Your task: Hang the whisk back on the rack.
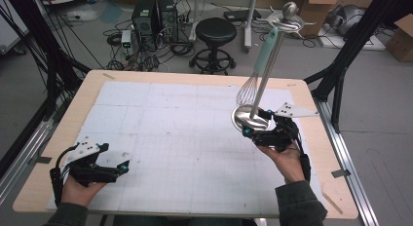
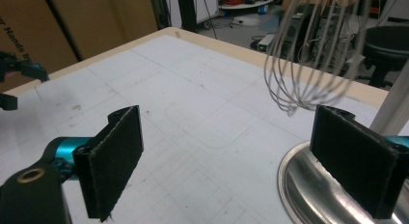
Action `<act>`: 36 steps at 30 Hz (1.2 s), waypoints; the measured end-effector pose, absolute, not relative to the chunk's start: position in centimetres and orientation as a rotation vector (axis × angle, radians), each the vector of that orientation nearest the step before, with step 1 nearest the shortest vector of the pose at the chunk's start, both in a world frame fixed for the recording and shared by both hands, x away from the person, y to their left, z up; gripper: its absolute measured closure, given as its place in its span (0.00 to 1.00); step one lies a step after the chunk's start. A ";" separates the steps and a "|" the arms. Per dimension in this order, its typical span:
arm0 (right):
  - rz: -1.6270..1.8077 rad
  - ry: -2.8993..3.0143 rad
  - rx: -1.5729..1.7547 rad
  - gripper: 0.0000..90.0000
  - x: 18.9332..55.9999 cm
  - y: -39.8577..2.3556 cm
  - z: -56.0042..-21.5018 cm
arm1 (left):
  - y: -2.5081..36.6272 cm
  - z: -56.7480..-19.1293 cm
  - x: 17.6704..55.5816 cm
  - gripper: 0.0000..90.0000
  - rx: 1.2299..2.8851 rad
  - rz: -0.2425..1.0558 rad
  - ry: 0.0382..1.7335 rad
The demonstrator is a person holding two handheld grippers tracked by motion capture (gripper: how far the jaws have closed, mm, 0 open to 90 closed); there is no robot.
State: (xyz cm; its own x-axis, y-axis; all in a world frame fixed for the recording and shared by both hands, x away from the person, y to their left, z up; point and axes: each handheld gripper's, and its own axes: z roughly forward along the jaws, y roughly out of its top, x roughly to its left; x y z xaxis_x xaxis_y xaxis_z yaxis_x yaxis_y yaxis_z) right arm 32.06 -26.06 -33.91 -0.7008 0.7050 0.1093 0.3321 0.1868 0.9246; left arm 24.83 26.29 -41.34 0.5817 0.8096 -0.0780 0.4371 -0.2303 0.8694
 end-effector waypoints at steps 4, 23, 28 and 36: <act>1.506 2.133 0.977 0.11 31.8 -26.0 -34.3 | 26.3 -41.3 24.8 0.02 1.862 0.493 1.008; 1.475 2.147 1.006 0.01 30.4 -27.1 -36.7 | 26.3 -41.3 24.9 0.02 1.859 0.486 1.005; 1.469 2.143 1.025 0.00 29.9 -27.7 -37.3 | 26.2 -41.3 24.9 0.02 1.858 0.484 1.005; 1.457 2.141 1.040 0.00 29.0 -28.6 -38.3 | 26.2 -41.3 24.9 0.02 1.854 0.483 1.002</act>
